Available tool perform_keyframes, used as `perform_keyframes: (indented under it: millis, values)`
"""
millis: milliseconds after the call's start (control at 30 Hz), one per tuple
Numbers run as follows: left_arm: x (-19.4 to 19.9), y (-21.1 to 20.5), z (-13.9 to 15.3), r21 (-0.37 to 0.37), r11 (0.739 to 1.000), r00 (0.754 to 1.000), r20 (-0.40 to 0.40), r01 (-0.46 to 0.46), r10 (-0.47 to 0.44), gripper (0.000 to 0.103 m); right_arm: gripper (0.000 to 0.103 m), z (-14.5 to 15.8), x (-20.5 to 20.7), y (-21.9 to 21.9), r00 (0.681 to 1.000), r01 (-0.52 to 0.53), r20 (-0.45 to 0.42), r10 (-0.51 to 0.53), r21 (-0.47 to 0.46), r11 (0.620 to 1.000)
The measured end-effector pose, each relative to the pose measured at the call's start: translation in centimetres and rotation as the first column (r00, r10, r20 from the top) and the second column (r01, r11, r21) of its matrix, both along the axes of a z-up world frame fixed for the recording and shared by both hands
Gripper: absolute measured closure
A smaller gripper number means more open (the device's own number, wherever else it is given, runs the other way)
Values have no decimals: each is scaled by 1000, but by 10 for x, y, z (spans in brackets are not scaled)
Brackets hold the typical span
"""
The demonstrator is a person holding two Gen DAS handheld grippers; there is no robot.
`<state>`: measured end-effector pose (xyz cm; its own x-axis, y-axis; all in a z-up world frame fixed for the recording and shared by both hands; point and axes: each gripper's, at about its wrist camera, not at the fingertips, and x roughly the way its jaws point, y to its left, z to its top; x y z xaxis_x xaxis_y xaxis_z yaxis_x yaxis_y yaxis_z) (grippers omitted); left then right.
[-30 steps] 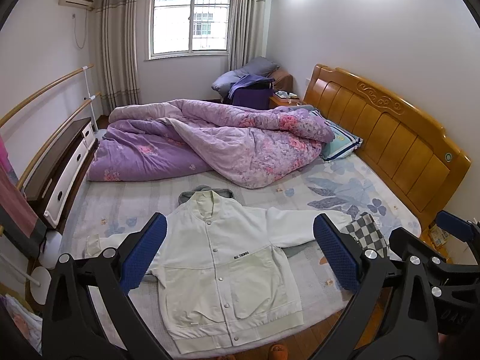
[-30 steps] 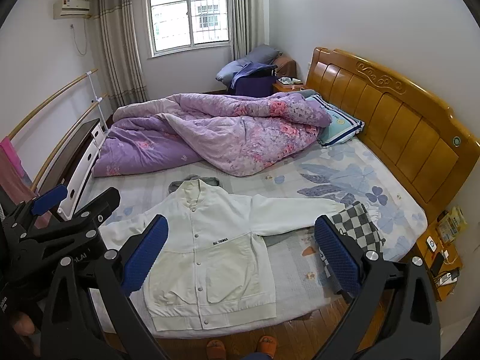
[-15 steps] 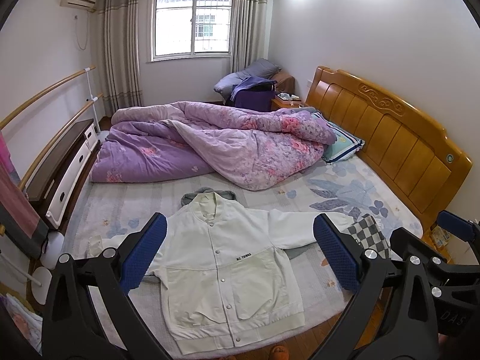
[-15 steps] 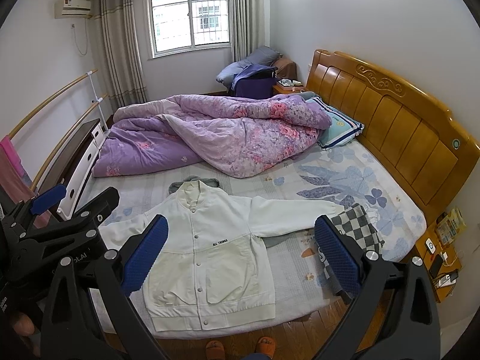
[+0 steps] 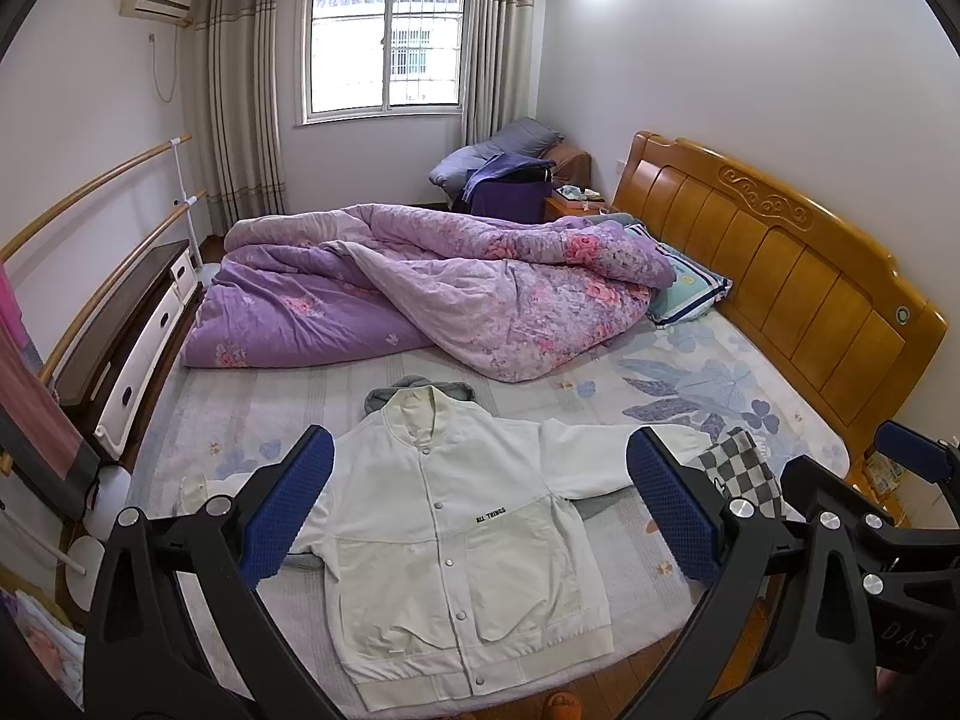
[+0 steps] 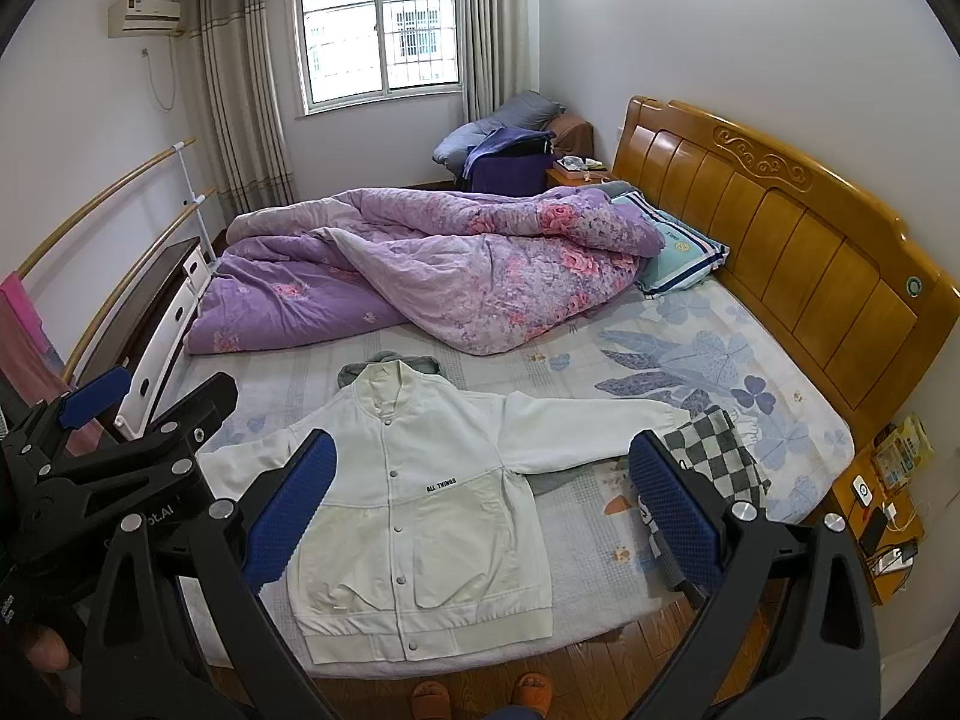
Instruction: Fold large clothes
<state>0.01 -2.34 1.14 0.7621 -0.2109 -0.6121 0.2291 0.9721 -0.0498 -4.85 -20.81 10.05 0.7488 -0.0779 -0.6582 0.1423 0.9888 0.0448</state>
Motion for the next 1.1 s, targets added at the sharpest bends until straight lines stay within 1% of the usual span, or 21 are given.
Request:
perform_keyframes:
  millis: [333, 1100]
  values:
    - [2, 5, 3, -5, 1000, 1000, 17, 8, -8, 5, 9, -1, 0, 0, 1000, 0, 6, 0, 3, 1000]
    - [10, 4, -1, -3, 1000, 1000, 1, 11, -11, 5, 9, -3, 3, -1, 1000, 6, -5, -6, 9, 1000]
